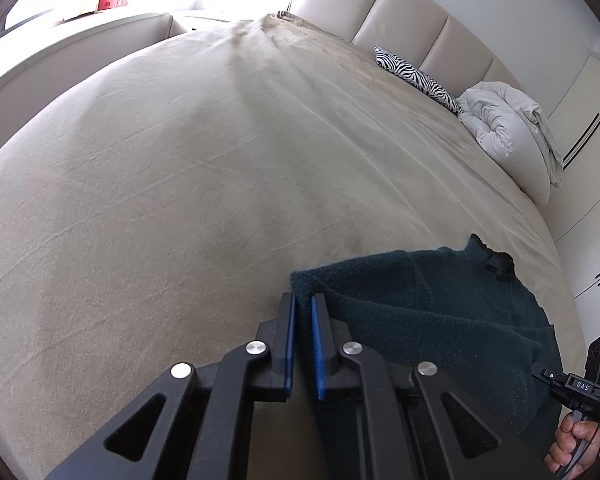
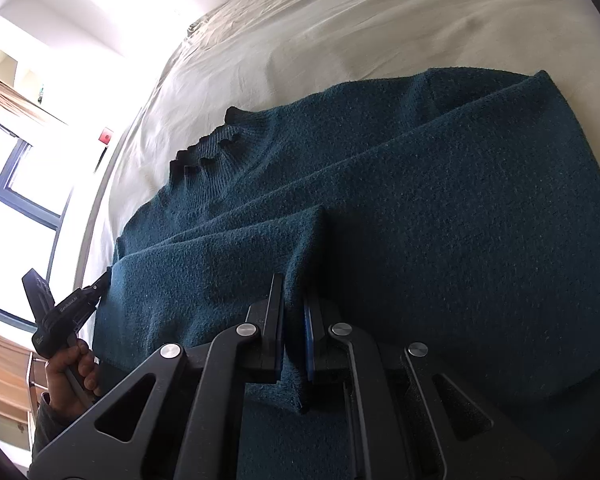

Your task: Fold small clothes

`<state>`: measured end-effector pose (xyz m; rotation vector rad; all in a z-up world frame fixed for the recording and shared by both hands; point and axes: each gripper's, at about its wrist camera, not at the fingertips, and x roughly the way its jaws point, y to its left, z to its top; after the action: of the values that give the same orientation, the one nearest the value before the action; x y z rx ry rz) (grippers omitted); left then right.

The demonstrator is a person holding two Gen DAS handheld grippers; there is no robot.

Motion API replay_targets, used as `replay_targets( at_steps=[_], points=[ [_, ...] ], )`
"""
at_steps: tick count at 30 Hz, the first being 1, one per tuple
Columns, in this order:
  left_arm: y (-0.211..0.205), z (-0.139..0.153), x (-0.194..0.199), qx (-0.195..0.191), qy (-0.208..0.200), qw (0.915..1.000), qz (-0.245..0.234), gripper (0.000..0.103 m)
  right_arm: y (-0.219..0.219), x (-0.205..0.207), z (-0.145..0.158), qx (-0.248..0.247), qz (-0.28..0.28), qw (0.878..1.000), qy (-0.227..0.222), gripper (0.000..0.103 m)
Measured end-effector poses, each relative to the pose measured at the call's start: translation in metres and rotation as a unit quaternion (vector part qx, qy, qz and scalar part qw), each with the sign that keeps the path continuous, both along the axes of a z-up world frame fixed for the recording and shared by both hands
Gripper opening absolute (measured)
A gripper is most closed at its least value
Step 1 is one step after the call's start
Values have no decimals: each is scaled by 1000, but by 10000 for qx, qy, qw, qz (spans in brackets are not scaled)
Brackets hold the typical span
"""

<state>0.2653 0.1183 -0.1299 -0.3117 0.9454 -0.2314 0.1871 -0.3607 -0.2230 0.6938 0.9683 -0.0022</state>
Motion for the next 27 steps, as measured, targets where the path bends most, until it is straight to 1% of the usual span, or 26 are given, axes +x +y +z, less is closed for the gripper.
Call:
replay_targets(
  at_steps=[1,2,3,4,5,6,7,8,11,14,15,17,18,20,21,22,23,24,27],
  points=[
    [0,1,0,19,13,10000,-7,10,-1,-1,0,12,-3,10000,-6,6],
    [-1,4,-2,86,26,10000,-3,14,-2,-2,0,26,-3,10000,-9,6],
    [-1,9,-6,152,-7,9999,24,15,-2,-3,1,43,-7,10000,-4,6],
    [0,16,-13,231,-80,9997,66,17,-3,-5,2,72,-17,10000,-14,7],
    [2,24,-22,279,-191,9994,103,22,-3,-7,4,114,-22,9999,-9,8],
    [6,31,-33,194,-316,9993,97,25,-5,-10,6,160,-38,9999,12,8],
    [8,37,-44,51,-393,9992,29,34,-6,-13,7,208,-60,9998,17,10],
    [7,41,-56,-14,-433,9990,-103,35,-7,-16,9,253,-77,9996,7,14],
    [-6,48,-93,73,-528,9968,-601,35,-7,-25,16,308,-53,9994,-114,20],
    [-19,49,-115,230,-590,9947,-812,35,-5,-30,19,352,-59,9992,-151,20],
    [-24,49,-118,344,-651,9937,-842,35,-4,-31,19,366,-96,9992,-158,20],
    [-33,44,-116,586,-639,9921,-912,35,-3,-31,19,406,-118,9989,-187,20],
    [-36,38,-113,774,-589,9911,-910,35,-1,-31,19,398,-122,9990,-175,20],
    [-37,22,-105,1224,-441,9885,-769,31,-1,-31,16,329,-132,9993,-101,20],
    [-32,12,-102,1246,-301,9892,-705,32,-2,-31,12,295,-154,9994,-15,20],
    [-25,4,-101,1095,-216,9913,-698,33,-4,-30,7,342,-156,9993,8,19],
    [-20,0,-102,991,-259,9922,-706,33,-7,-31,4,412,-155,9990,-53,19],
    [-19,-2,-105,994,-316,9919,-724,33,-9,-34,3,419,-184,9989,-94,19],
    [-24,0,-109,1247,-403,9885,-759,34,-15,-38,7,317,-306,9990,-93,18]
  ],
)
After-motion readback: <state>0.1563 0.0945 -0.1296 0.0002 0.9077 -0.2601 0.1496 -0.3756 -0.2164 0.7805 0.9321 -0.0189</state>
